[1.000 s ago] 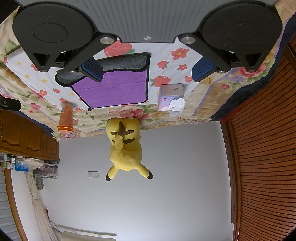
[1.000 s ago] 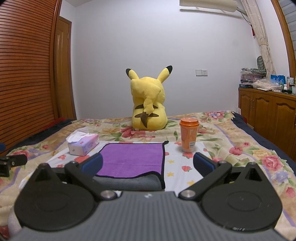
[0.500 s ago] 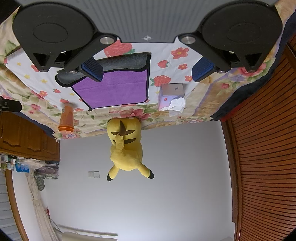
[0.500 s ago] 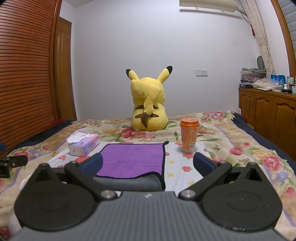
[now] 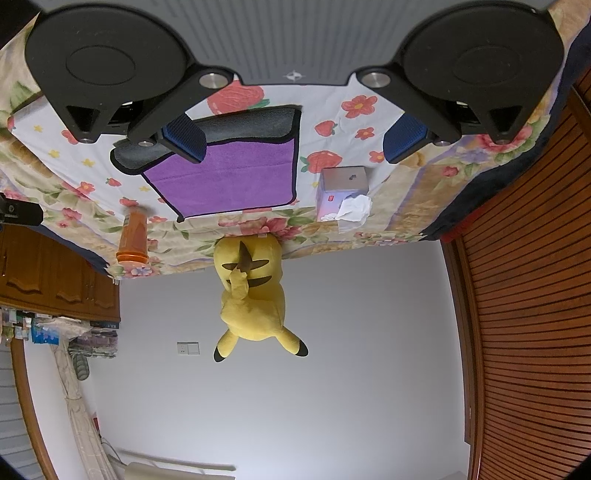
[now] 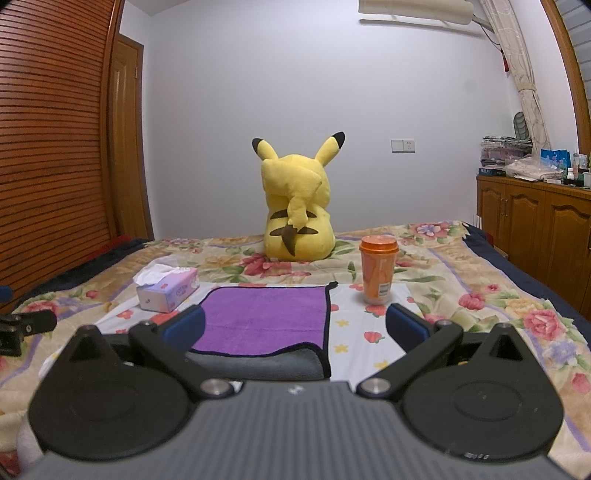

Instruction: Fold towel

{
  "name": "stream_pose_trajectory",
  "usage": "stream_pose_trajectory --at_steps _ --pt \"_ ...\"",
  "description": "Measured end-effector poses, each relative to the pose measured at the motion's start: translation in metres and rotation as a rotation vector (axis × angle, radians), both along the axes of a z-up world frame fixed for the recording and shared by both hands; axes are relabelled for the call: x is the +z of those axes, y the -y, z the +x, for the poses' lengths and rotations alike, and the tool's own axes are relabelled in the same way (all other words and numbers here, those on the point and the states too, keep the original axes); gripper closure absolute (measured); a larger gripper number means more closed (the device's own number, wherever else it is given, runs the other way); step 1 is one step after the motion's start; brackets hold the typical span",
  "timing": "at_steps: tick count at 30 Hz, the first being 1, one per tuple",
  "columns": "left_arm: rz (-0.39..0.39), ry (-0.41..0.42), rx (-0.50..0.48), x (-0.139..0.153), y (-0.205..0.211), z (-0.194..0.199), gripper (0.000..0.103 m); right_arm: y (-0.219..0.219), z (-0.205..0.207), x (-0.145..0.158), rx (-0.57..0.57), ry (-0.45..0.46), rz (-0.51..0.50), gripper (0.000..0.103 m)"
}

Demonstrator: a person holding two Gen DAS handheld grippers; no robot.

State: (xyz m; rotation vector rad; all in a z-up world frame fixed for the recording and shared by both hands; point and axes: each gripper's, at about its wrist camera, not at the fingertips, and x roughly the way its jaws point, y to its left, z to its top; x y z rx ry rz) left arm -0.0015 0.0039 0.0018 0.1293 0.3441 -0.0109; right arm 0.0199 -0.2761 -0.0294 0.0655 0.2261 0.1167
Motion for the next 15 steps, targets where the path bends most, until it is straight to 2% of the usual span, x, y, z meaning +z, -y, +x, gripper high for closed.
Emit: stream_pose_trajectory --at_steps 15 --pt "0.011 -0.013 -0.003 -0.0040 0.0028 0.0035 0.000 -0.0008 0.0017 -0.0011 -0.002 -0.006 0.012 0.000"
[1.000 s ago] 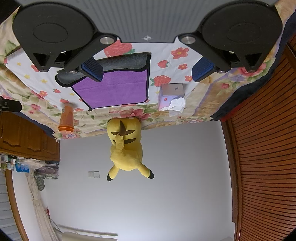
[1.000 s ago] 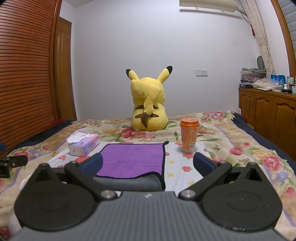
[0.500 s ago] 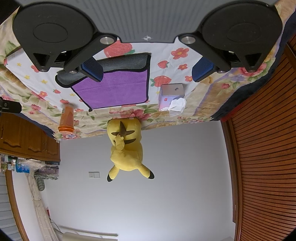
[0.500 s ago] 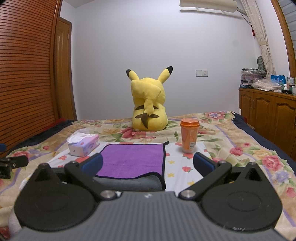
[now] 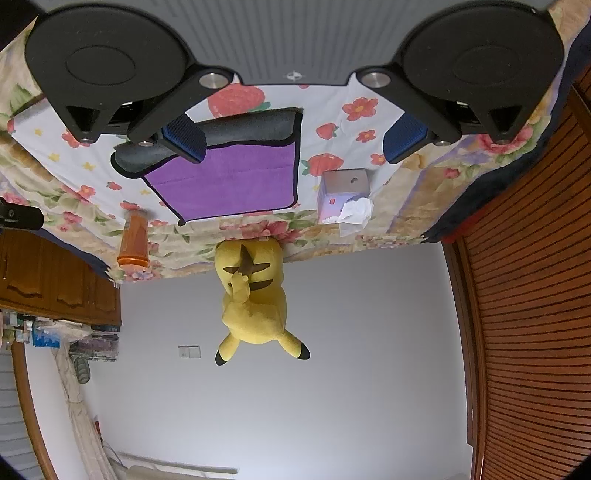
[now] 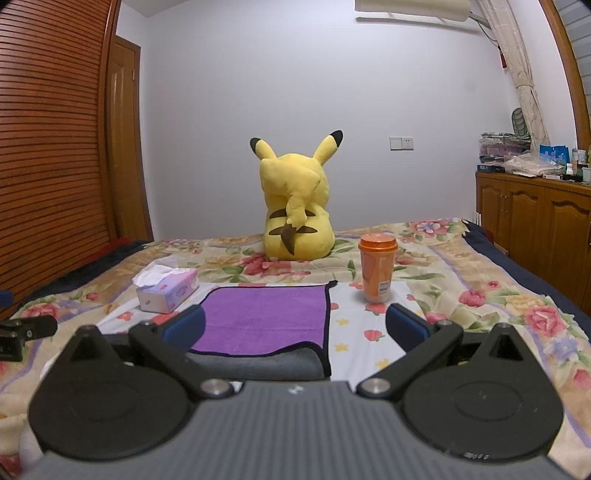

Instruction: Fold towel

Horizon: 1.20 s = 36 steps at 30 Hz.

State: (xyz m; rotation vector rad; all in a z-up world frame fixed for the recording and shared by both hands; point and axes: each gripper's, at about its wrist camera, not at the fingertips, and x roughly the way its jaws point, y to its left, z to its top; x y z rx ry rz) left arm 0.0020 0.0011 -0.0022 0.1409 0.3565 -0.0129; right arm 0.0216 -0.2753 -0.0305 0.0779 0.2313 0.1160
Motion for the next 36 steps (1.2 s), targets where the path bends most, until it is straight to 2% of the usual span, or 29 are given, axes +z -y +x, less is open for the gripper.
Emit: stream_pose_trajectory --at_steps 21,36 --pt "0.037 -0.112 -0.040 -0.012 0.005 0.045 0.000 -0.002 0.036 -0.006 0.029 -0.098 -0.001 0.000" --pt "0.044 -0.157 -0.074 -0.018 -0.001 0.087 0.000 -0.004 0.078 -0.015 0.030 -0.132 -0.073 0.000"
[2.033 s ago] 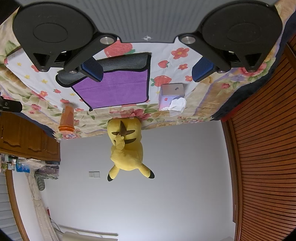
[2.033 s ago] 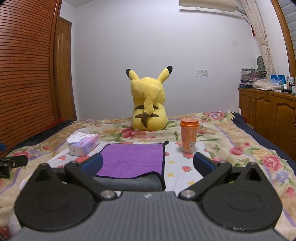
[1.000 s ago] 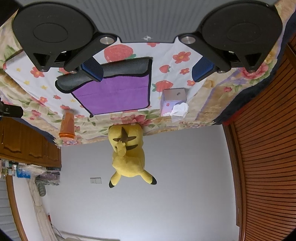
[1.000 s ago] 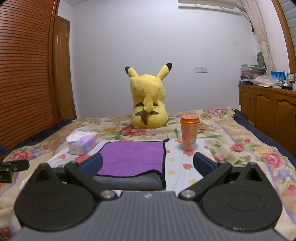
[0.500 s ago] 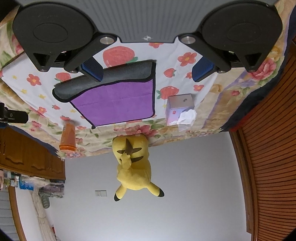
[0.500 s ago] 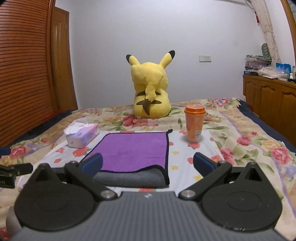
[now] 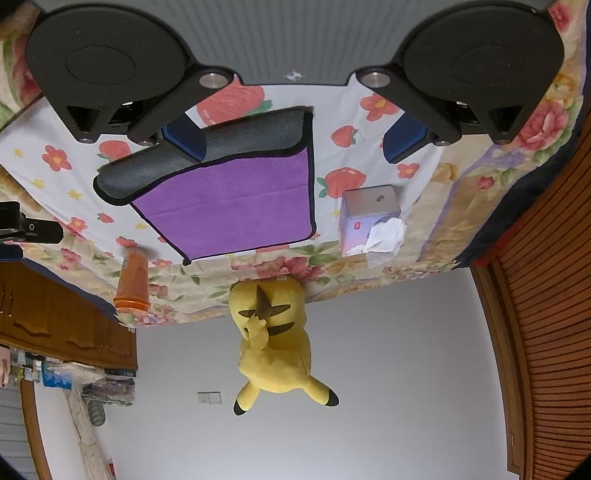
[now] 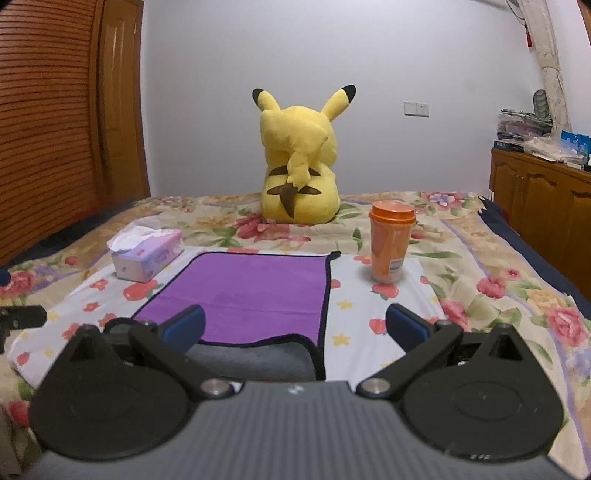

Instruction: Fold towel

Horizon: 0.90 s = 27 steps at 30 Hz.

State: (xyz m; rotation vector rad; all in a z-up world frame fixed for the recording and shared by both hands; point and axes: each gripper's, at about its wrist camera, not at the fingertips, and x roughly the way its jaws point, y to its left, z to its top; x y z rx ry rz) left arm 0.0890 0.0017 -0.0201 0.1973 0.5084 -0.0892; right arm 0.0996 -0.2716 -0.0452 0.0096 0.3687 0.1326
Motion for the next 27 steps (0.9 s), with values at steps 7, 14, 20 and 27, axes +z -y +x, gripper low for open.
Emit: stream_pose_trajectory --at_steps 7,14,20,27 --pt "-0.021 -0.022 -0.006 -0.007 -0.006 0.019 0.000 0.001 0.020 -0.007 0.033 -0.033 -0.011 0.000" --pt "-0.054 -0.064 0.009 -0.016 -0.014 0.041 0.003 -0.001 0.036 -0.014 0.062 -0.066 -0.006 0.000" --pt "-0.065 -0.097 0.005 -0.024 -0.018 0.058 0.010 0.000 0.050 -0.020 0.079 -0.104 0.008 0.000" --pt "-0.053 -0.151 -0.018 -0.037 -0.020 0.077 0.015 -0.001 0.064 -0.027 0.095 -0.145 0.010 0.000"
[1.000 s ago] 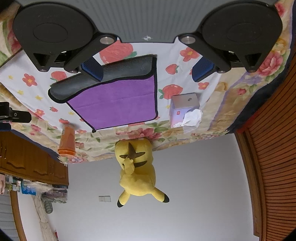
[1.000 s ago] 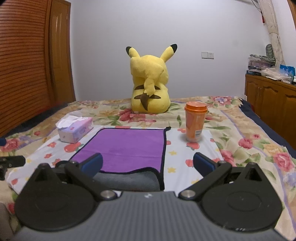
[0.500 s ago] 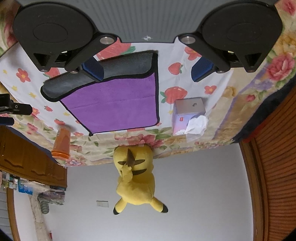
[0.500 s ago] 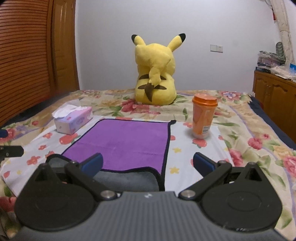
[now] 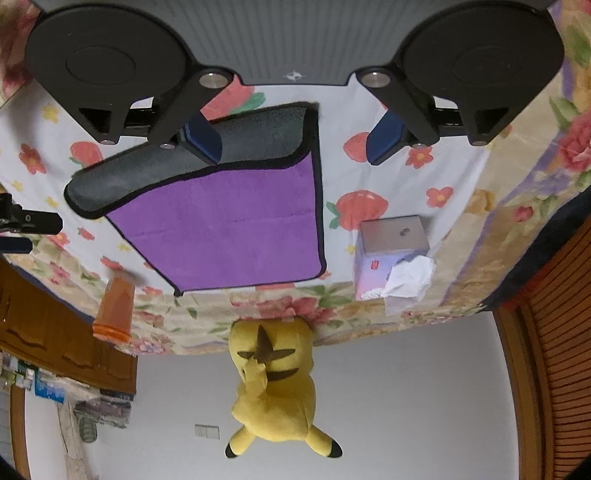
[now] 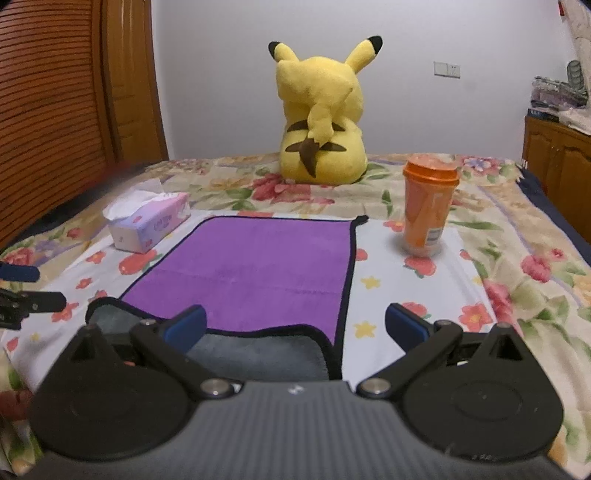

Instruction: Fold towel

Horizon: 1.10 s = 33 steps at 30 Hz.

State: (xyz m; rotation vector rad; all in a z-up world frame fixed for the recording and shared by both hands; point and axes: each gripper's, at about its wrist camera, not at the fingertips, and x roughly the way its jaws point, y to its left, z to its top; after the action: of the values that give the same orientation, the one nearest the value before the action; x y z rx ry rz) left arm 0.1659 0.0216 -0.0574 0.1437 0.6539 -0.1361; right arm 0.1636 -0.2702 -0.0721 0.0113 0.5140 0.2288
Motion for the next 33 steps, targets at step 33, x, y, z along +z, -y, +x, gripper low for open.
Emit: stream_pose_trajectory --at_steps 33 --pt "-0.050 -0.168 -0.006 -0.039 -0.012 0.049 0.058 0.006 0.047 -0.036 0.058 -0.231 0.053 0.030"
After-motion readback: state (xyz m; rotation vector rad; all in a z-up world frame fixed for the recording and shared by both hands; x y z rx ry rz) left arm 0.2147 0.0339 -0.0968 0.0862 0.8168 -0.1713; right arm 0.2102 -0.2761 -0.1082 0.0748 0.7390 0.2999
